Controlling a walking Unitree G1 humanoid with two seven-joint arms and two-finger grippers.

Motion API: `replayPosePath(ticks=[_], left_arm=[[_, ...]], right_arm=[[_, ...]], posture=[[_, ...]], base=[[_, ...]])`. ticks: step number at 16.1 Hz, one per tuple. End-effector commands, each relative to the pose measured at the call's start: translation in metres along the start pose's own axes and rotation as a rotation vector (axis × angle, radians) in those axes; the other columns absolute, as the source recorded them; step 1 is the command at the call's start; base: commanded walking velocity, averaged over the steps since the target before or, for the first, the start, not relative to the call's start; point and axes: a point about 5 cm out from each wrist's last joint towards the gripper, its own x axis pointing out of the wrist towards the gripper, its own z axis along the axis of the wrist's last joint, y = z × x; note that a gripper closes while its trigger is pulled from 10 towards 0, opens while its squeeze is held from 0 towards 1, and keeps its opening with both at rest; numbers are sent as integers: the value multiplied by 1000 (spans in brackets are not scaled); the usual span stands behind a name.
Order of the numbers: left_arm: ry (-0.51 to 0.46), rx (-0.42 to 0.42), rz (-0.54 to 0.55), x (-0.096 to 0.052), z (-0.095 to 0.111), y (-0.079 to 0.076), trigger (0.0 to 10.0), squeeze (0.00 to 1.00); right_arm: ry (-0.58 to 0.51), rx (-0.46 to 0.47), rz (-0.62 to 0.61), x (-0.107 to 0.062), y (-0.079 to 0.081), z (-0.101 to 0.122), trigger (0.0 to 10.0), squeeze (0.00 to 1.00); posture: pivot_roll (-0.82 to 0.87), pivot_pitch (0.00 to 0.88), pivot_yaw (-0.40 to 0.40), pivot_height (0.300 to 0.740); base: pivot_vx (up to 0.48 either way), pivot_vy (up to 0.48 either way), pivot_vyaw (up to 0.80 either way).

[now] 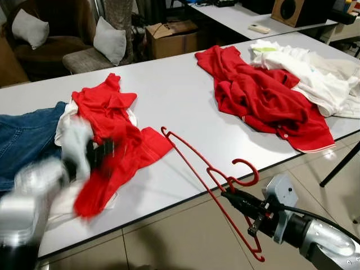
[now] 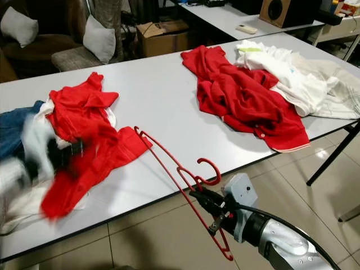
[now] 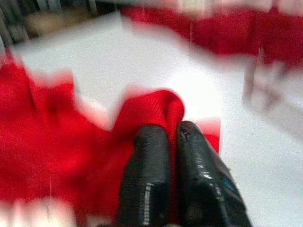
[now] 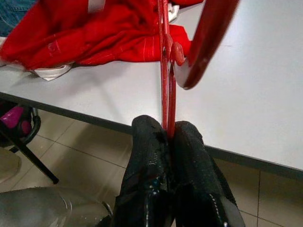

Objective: Hang hanger

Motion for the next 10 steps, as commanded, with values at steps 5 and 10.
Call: replayPosePath(ticks=[5, 10], left_arm=[[-320, -77, -157, 19, 80, -13, 0, 0], [-207, 28, -178, 24, 75, -14, 0, 0]], right_arm=[[-21, 1, 23, 6, 4, 3, 10000, 0], [-113, 19, 10, 6, 8, 13, 10000, 0]], posture=[[-110, 0, 87, 740], [-120, 0, 107, 740]], base=[[0, 0, 0], [0, 0, 0]])
